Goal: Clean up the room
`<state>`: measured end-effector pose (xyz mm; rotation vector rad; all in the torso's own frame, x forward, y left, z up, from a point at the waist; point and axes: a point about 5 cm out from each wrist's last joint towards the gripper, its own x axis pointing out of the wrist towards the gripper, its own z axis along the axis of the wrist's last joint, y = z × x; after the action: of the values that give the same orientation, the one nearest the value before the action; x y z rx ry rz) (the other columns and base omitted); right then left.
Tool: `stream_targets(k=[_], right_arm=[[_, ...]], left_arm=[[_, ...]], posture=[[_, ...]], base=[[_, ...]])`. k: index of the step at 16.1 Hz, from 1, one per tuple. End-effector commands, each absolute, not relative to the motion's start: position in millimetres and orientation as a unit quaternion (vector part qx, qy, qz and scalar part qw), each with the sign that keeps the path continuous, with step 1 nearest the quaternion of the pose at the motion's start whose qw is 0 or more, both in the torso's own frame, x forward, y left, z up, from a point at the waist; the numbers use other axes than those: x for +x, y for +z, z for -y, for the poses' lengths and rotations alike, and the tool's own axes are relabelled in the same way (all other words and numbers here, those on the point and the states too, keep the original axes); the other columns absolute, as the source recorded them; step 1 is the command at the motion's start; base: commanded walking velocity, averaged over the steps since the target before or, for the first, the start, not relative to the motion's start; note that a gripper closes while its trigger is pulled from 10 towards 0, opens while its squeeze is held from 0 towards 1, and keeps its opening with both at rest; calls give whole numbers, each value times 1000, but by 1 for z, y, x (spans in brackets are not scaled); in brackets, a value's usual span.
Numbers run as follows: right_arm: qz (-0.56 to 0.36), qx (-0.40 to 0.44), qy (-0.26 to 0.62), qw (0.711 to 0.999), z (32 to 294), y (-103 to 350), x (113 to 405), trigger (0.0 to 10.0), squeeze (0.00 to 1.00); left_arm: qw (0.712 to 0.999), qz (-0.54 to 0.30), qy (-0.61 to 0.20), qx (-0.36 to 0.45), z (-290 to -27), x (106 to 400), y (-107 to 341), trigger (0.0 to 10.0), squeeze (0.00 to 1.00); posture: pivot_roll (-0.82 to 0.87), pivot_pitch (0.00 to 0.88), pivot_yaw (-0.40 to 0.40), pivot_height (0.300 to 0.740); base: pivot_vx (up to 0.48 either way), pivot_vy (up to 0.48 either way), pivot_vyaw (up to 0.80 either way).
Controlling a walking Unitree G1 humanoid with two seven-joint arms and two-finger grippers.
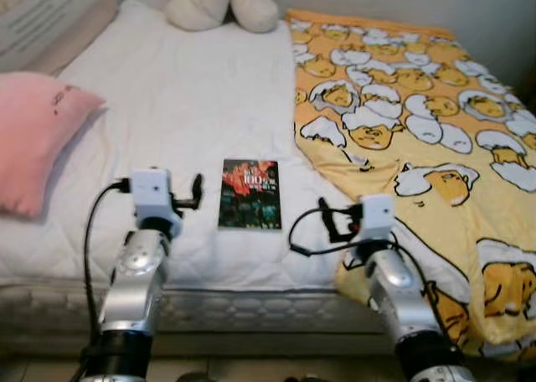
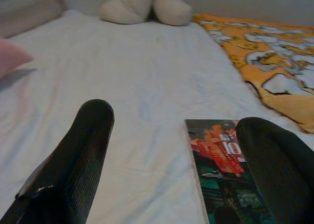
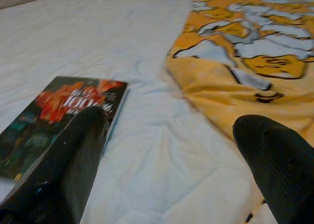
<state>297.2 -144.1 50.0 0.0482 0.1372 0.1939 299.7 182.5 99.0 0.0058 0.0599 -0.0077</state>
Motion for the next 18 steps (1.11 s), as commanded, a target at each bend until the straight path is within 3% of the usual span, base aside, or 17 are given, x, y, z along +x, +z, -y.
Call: stream_targets(k=[1, 8, 14, 18], right_arm=[[-68, 30, 99, 992, 142, 51, 299, 10000, 0], [-74, 20, 99, 992, 144, 50, 297, 10000, 0], [-68, 16, 95, 993, 147, 54, 301, 10000, 0], [-61, 19, 96, 993, 143, 54, 301, 10000, 0]], left_arm=[[999, -30, 4, 15, -188, 298, 101, 10000, 0], [999, -36, -1, 19, -185, 301, 100, 10000, 0], [999, -32, -25, 20, -174, 306, 101, 10000, 0], [999, -42, -8, 34, -178, 307, 99, 10000, 0]], posture=[[79, 26, -90, 740], [62, 37, -94, 740], [60, 11, -95, 740], [66, 16, -94, 740]], base=[[0, 0, -706], [0, 0, -303], [439, 0, -676], [0, 0, -113]])
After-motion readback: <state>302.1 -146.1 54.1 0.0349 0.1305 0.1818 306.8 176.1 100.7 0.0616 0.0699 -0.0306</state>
